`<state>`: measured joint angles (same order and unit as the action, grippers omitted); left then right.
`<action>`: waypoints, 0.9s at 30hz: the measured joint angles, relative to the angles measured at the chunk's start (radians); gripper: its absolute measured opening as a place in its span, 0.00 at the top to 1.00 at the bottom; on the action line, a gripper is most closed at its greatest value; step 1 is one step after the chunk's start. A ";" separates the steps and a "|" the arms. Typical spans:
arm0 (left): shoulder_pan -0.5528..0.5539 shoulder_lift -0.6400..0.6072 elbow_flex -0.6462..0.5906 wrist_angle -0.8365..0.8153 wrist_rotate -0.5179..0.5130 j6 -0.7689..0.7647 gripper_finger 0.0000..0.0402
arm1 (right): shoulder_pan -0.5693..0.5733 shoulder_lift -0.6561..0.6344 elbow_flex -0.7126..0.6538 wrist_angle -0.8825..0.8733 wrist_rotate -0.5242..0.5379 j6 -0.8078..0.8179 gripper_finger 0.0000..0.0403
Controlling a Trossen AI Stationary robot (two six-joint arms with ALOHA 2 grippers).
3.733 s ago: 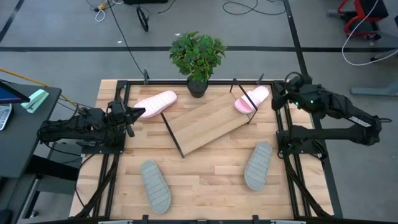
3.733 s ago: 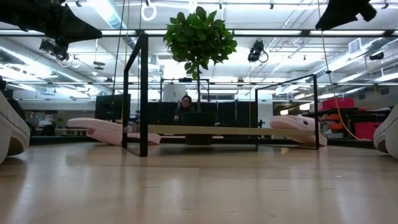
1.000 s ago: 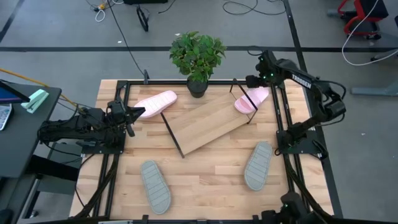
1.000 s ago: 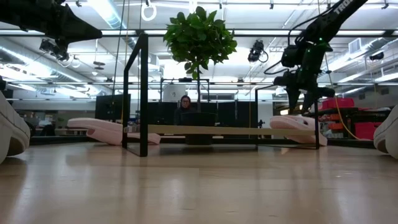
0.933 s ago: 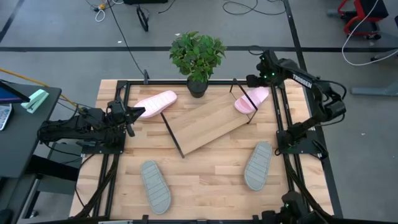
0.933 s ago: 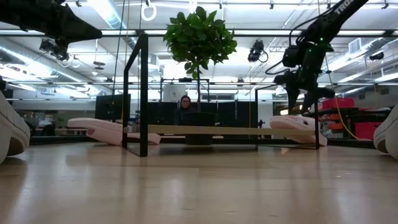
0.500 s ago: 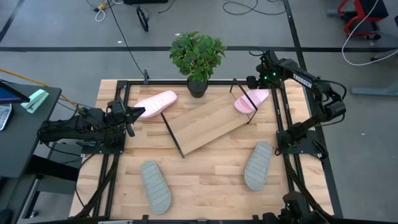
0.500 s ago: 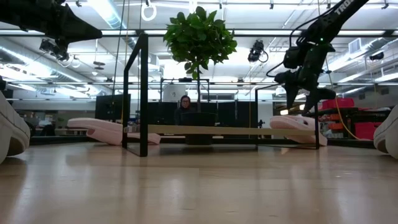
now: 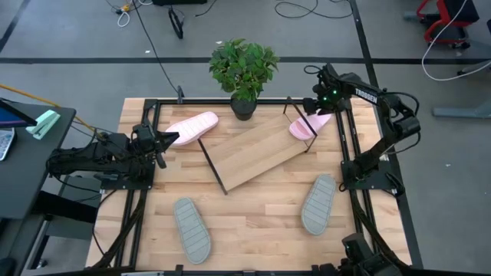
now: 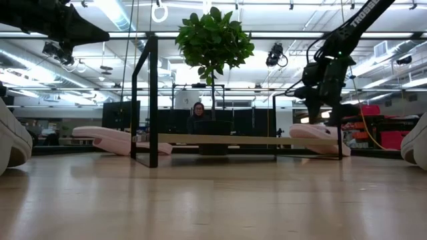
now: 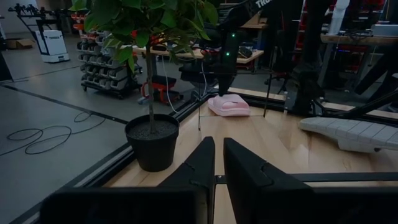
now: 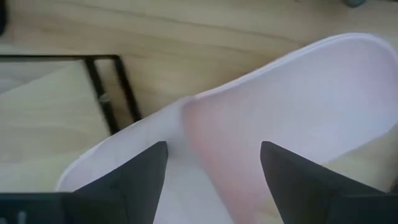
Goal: Pick and place slides into the shelf
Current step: Put the right pink slipper on the shelf
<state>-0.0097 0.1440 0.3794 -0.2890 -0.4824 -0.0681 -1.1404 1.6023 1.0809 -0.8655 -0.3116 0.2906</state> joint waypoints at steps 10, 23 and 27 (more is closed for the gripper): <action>0.000 0.000 0.000 0.000 0.000 0.000 0.89 | -0.016 -0.009 0.000 -0.003 -0.099 -0.029 0.34; 0.000 0.000 0.000 0.000 0.000 0.000 0.90 | -0.016 -0.009 -0.001 -0.001 -0.082 -0.033 0.51; 0.000 0.000 0.000 0.000 0.000 0.000 0.89 | -0.016 -0.009 -0.001 -0.001 -0.062 -0.043 0.58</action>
<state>-0.0093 0.1440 0.3794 -0.2890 -0.4824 -0.0681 -1.1564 1.5932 1.0798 -0.8661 -0.3739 0.2479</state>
